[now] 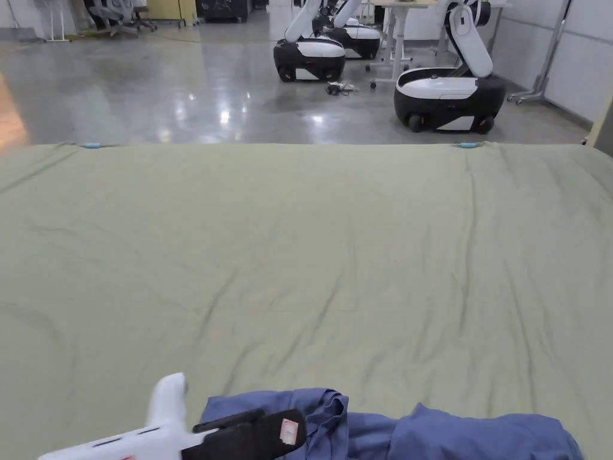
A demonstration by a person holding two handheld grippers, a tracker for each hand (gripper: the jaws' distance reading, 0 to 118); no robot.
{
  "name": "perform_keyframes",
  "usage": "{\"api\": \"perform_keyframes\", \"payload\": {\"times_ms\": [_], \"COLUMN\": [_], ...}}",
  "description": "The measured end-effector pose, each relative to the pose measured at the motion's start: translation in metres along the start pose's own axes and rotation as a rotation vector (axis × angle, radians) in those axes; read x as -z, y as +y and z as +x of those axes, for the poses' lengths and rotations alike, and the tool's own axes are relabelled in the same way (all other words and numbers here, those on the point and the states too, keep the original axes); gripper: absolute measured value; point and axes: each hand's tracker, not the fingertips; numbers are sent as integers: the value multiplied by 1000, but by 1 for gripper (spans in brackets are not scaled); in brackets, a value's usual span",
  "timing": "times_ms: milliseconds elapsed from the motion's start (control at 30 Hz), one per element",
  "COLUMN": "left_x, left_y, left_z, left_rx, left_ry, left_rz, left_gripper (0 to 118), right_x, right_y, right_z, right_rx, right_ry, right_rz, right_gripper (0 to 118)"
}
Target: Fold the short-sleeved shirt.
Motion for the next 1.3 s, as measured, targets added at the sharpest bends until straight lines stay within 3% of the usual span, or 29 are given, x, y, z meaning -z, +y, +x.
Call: {"api": "perform_keyframes", "payload": {"times_ms": [300, 367, 400, 433, 500, 533, 700, 833, 900, 1000, 1033, 1067, 1100, 1300], "left_x": [-68, -70, -65, -63, -58, -52, -39, -20, -7, 6, 7, 5, 5, 4], "left_y": [-10, 5, 13, 19, 32, 36, 45, 46, 45, 39, 39, 36, 36, 36], "left_z": [-11, -19, -22, -29, -48, -59, -120, -126, -122, -112, -111, -112, -112, -113], "left_rx": [13, 15, 19, 21, -6, -45, -204, -168, -241, -151, -140, -135, -118, -96], "left_ry": [182, 209, 213, 246, 266, 272, 171, 73, -9, 26, 44, 84, 143, 178], "left_rz": [40, 48, 33, 35, 35, 19, -9, 0, -69, -123, -119, -102, -95, -95], "left_gripper": [0, 9, 18, 40, 104, 118, 118, 118, 117, 113, 98, 69, 18, 13], "right_x": [16, 15, 14, 13, 11, 10, 10, 10, 10, 10, 10, 10, 10, 13], "right_y": [5, 5, 5, 6, 5, 5, 2, 2, 3, 4, 5, 5, 4, 1], "right_z": [-15, -13, -14, -15, -17, -17, -12, -13, -12, -13, -13, -13, -13, -16], "right_rx": [-17, -28, -34, -39, -45, -45, -28, -19, -17, -21, -21, -24, -26, -35], "right_ry": [54, 58, 60, 62, 60, 60, 48, 35, 37, 40, 40, 40, 39, 29], "right_rz": [-7, -13, -12, -12, -2, 0, -8, -18, -18, -14, -15, -17, -18, -36], "right_gripper": [3, 3, 3, 3, 3, 3, 3, 3, 3, 3, 3, 3, 3, 3]}}
